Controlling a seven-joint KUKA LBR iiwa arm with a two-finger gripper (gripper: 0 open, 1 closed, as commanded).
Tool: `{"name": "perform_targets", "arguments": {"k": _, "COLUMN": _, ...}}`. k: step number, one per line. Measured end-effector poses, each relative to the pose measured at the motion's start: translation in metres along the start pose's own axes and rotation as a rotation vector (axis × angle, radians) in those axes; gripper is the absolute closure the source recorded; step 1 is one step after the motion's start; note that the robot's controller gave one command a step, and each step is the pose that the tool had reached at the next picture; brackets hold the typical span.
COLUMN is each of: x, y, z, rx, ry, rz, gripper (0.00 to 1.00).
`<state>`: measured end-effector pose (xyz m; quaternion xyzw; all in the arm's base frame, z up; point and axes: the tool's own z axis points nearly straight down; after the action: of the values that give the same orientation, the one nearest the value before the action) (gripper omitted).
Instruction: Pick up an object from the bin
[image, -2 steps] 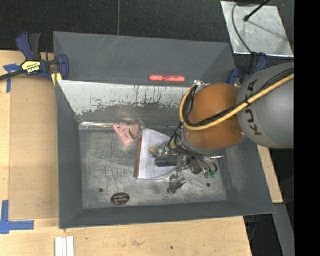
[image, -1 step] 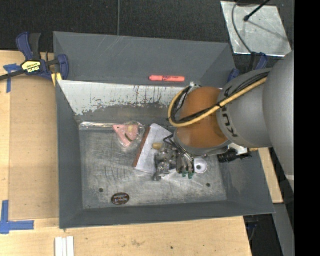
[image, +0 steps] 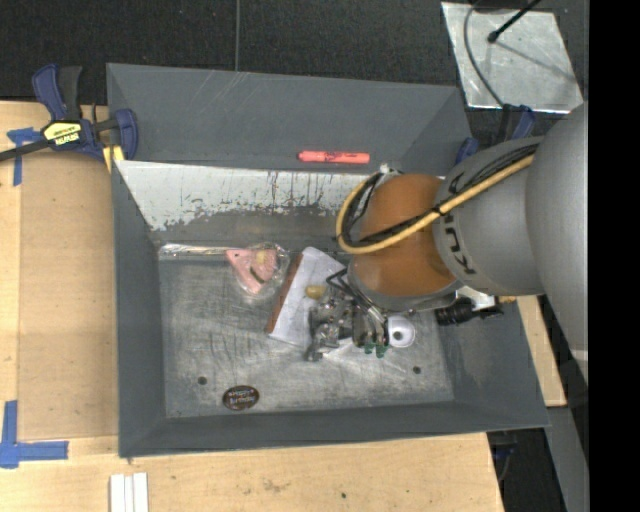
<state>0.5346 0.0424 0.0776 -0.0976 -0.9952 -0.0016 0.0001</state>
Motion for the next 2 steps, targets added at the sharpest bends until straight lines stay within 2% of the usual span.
{"name": "perform_targets", "arguments": {"k": 1, "x": 0.009, "y": -0.007, "z": -0.042, "rx": 0.005, "ry": 0.005, "rz": -0.018, "gripper": 1.0}}
{"name": "perform_targets", "arguments": {"k": 2, "x": 0.015, "y": -0.016, "z": -0.071, "rx": 0.002, "ry": -0.007, "rz": -0.081, "gripper": 1.0}}
